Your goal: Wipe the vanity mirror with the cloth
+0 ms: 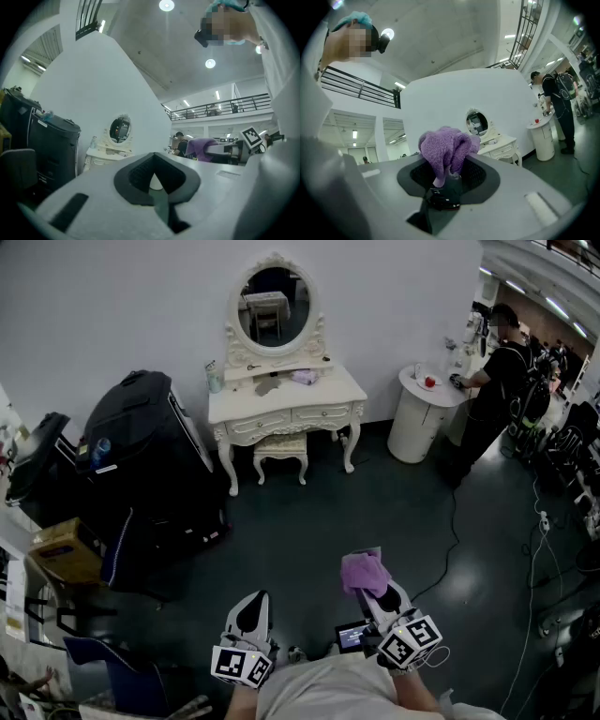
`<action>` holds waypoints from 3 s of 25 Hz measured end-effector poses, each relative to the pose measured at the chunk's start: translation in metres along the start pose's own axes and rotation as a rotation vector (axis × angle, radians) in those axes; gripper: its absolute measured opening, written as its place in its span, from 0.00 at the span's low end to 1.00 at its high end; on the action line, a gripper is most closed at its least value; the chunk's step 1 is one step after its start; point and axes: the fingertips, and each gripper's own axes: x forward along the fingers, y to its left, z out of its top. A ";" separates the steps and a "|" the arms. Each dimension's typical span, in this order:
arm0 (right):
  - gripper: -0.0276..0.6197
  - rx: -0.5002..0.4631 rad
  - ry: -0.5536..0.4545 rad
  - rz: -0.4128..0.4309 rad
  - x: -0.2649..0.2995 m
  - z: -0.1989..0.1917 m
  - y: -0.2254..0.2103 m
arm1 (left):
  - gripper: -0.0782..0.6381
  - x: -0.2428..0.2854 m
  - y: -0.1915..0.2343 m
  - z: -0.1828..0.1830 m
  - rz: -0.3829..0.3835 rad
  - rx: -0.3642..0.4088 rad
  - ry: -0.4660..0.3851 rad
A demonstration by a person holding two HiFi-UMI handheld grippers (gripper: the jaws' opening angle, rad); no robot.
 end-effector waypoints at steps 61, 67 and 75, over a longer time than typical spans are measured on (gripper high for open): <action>0.26 -0.003 -0.005 -0.026 0.268 0.052 -0.139 | 0.11 0.279 0.155 0.033 0.033 0.085 0.014; 0.26 -0.003 0.018 -0.061 0.301 0.051 -0.153 | 0.11 0.309 0.176 0.033 -0.003 0.070 0.028; 0.26 0.033 0.048 -0.075 0.350 0.048 -0.191 | 0.11 0.361 0.200 0.032 0.004 0.076 0.036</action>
